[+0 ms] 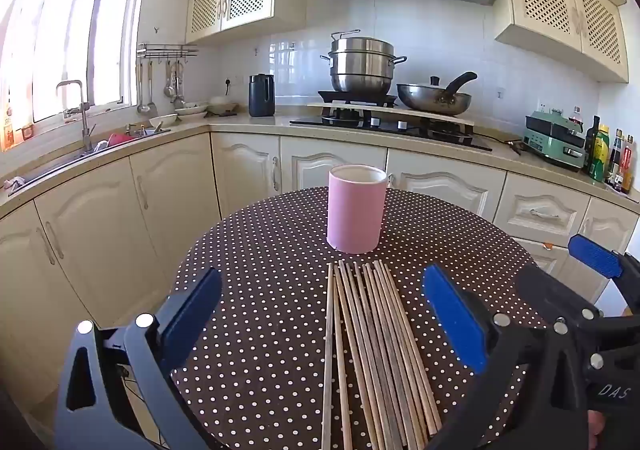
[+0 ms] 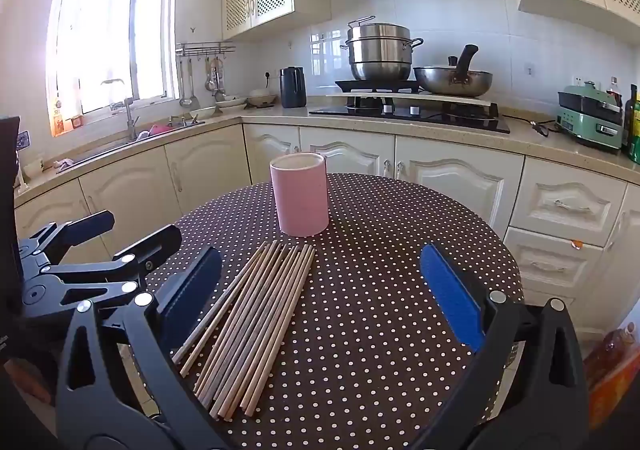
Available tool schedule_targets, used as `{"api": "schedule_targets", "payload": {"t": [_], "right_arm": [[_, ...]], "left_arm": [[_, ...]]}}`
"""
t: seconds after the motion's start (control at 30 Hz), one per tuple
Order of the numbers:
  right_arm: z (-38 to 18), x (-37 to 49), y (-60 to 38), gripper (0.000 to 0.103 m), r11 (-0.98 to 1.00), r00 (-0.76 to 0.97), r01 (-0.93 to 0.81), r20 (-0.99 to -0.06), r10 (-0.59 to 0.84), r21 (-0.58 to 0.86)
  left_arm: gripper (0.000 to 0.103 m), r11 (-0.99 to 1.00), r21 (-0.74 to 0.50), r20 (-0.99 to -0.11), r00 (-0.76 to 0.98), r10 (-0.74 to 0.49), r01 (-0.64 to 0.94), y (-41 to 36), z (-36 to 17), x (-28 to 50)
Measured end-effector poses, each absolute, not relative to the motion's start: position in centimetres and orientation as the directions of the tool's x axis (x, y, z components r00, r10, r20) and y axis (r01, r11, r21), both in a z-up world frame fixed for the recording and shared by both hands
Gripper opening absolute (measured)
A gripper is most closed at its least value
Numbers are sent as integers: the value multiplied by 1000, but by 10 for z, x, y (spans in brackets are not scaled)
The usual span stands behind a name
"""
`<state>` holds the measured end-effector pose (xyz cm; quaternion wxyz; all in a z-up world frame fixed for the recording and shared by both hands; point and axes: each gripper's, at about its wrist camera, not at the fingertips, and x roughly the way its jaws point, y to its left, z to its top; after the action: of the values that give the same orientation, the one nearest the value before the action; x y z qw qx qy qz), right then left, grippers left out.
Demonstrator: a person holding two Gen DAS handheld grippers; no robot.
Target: Organize utensils
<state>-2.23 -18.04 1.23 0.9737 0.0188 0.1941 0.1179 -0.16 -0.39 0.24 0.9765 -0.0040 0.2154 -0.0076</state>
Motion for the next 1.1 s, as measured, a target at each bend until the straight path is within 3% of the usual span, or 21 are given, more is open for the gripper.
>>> {"api": "schedule_targets", "payload": {"t": [1.1], "right_arm": [[5,-20,-176,97,967,885,-230,-391,255,109]], "left_arm": [[99,999,-20,-426,904,-31,25,-1,-1,2]]}}
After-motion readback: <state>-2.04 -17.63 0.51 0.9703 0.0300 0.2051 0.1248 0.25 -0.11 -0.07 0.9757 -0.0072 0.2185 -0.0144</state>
